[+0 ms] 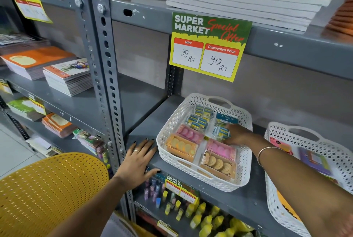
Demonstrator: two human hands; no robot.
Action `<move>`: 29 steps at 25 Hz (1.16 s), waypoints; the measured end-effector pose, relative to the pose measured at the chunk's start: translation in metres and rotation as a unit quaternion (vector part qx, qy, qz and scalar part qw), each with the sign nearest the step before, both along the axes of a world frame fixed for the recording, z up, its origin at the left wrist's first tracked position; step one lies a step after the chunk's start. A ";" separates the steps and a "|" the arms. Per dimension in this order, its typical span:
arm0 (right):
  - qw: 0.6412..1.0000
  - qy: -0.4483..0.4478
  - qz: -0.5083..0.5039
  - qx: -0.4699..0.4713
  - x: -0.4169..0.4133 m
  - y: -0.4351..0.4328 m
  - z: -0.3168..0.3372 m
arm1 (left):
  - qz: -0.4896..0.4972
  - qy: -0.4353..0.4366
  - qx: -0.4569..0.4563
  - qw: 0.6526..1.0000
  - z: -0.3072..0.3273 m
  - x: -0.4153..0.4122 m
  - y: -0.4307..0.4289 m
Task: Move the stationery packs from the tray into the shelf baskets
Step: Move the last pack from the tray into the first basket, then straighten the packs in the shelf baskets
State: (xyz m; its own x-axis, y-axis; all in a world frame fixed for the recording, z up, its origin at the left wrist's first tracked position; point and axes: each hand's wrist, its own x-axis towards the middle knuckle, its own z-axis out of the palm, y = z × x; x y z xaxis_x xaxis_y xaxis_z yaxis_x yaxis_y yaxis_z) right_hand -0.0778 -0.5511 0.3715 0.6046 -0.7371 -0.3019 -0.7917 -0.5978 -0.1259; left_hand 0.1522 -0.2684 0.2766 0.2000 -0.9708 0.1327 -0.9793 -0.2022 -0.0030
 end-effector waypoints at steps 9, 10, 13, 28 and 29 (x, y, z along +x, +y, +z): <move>1.000 0.000 0.012 0.014 0.003 0.002 0.001 | -0.015 0.021 0.003 1.000 0.003 0.000 0.001; 1.000 0.003 0.013 0.011 0.002 0.002 0.001 | -0.019 0.056 -0.008 0.998 0.006 -0.001 0.002; 1.000 0.001 0.009 0.007 0.000 0.003 0.000 | 0.009 0.264 -0.161 0.951 0.034 -0.011 -0.002; 0.999 -0.017 0.028 -0.014 -0.001 -0.010 -0.012 | -0.117 0.112 0.151 0.975 0.075 -0.004 -0.246; 0.999 -0.016 0.027 -0.013 -0.001 -0.011 -0.012 | -0.119 0.101 0.157 0.975 0.073 -0.002 -0.252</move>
State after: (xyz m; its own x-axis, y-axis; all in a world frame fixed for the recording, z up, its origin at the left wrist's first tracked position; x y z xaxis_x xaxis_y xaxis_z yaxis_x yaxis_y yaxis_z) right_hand -0.0789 -0.5621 0.3598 0.6534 -0.7102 -0.2621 -0.7535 -0.6436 -0.1344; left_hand 0.1503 -0.5205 0.3493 -0.0451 -0.9793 -0.1973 -0.9853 0.0110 0.1706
